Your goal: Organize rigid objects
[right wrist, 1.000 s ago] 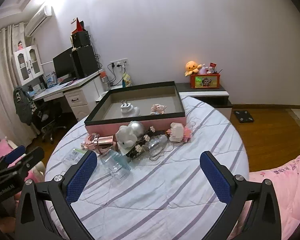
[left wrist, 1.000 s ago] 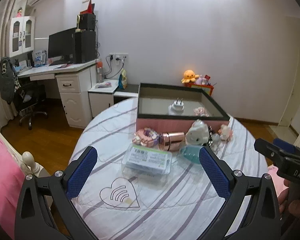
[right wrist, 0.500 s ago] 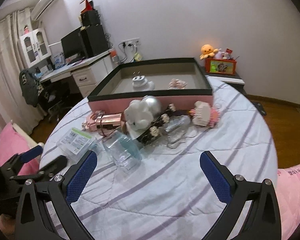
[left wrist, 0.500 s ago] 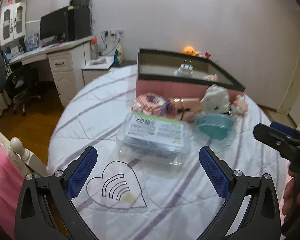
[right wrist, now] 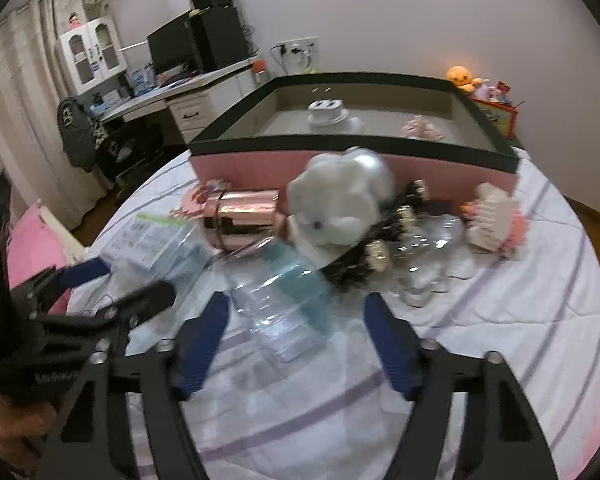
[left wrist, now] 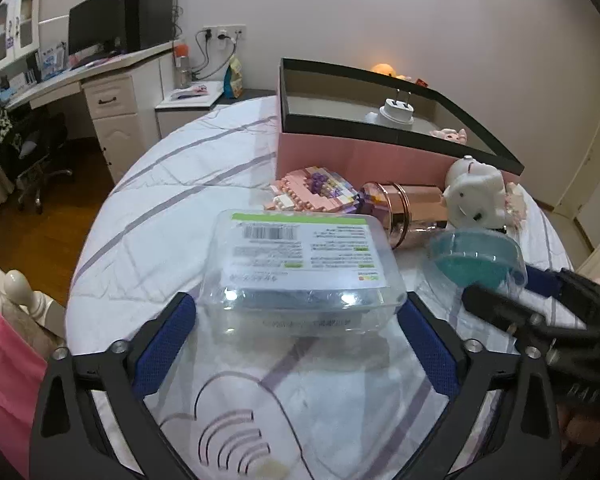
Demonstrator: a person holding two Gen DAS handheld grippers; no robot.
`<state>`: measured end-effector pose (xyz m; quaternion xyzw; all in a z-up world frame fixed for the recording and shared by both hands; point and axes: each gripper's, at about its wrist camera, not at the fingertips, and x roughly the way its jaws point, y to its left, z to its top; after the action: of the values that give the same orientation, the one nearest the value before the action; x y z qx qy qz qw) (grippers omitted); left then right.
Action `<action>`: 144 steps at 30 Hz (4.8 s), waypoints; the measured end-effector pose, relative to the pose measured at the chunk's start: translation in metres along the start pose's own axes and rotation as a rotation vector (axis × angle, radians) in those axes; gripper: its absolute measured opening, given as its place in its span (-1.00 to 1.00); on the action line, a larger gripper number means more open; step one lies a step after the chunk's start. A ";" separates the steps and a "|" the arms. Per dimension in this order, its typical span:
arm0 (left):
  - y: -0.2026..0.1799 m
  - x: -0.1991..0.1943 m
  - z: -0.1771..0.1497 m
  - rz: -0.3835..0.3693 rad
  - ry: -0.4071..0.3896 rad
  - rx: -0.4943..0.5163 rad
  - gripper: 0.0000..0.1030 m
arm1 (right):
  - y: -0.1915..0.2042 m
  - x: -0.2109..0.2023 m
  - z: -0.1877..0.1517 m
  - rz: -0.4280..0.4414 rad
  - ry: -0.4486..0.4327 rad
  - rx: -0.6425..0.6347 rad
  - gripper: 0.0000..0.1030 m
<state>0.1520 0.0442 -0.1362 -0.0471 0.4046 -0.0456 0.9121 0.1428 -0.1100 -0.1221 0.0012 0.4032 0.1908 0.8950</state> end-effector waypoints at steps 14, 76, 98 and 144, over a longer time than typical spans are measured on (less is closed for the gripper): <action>0.009 -0.022 -0.014 -0.042 -0.066 -0.029 0.82 | -0.016 -0.025 -0.016 0.090 -0.042 0.070 -0.16; -0.042 0.064 0.167 -0.054 -0.089 0.067 0.83 | -0.100 0.032 0.161 -0.069 -0.108 0.094 -0.25; -0.018 -0.024 0.117 -0.049 -0.216 0.011 0.99 | -0.093 -0.054 0.101 -0.089 -0.249 0.173 1.00; -0.038 -0.130 -0.019 -0.005 -0.287 -0.002 0.99 | -0.024 -0.146 -0.021 -0.247 -0.340 0.159 1.00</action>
<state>0.0493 0.0218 -0.0488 -0.0552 0.2700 -0.0403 0.9604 0.0476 -0.1857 -0.0347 0.0544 0.2572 0.0446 0.9638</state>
